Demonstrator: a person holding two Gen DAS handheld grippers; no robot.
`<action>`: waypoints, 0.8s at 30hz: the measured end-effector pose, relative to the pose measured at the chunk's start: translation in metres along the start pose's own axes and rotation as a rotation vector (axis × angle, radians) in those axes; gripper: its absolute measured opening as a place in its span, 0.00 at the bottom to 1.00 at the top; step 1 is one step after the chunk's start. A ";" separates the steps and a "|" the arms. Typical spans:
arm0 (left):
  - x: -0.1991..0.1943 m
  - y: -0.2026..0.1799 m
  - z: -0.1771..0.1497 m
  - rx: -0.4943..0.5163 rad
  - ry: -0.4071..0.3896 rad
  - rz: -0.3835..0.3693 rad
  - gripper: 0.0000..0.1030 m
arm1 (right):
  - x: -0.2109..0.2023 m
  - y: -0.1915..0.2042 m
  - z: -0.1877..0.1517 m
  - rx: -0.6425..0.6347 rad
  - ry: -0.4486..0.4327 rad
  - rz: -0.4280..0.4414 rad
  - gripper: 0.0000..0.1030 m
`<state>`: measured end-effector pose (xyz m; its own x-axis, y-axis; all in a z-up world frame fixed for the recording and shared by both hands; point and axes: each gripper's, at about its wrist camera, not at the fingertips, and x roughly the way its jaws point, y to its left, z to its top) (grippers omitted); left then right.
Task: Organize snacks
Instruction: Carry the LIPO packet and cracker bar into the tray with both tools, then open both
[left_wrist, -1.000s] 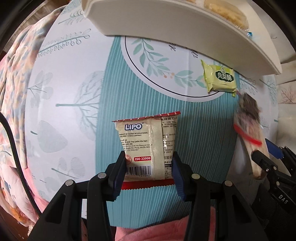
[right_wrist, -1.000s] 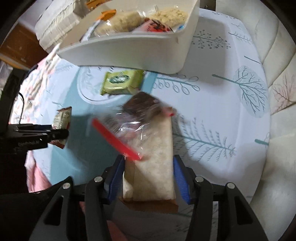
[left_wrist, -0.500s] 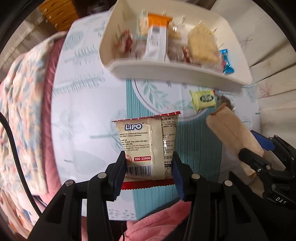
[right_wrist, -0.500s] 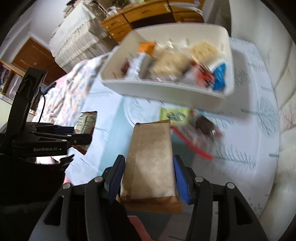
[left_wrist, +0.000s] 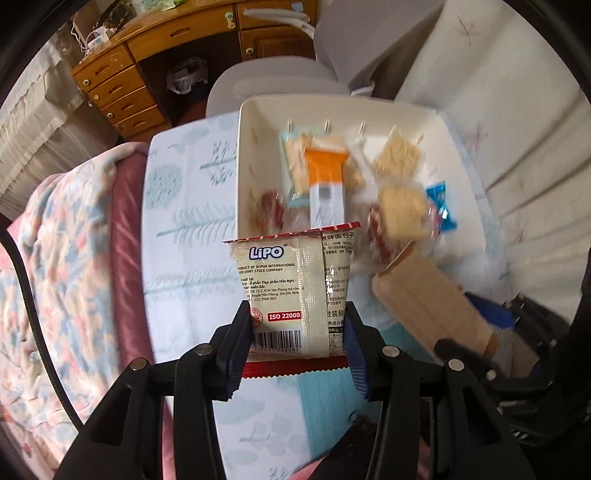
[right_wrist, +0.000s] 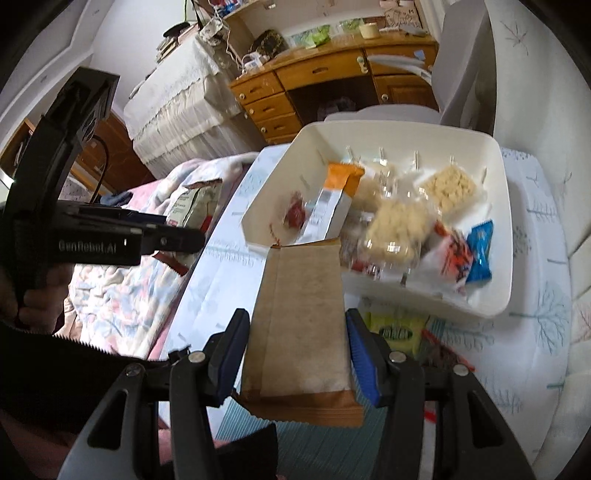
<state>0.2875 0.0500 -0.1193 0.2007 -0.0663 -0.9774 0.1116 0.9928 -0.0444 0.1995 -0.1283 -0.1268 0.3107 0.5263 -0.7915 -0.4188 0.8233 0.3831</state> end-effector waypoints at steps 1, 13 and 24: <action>0.002 0.002 0.006 -0.006 -0.006 -0.018 0.44 | 0.001 -0.002 0.002 0.000 -0.013 -0.002 0.51; 0.050 -0.007 0.052 0.066 -0.080 -0.098 0.44 | 0.009 -0.050 0.018 0.081 -0.262 -0.110 0.52; 0.069 -0.030 0.057 0.116 -0.102 -0.129 0.49 | 0.015 -0.086 0.015 0.205 -0.285 -0.286 0.53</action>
<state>0.3537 0.0098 -0.1738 0.2745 -0.2076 -0.9389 0.2527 0.9577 -0.1379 0.2530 -0.1882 -0.1642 0.6242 0.2858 -0.7271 -0.1137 0.9540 0.2774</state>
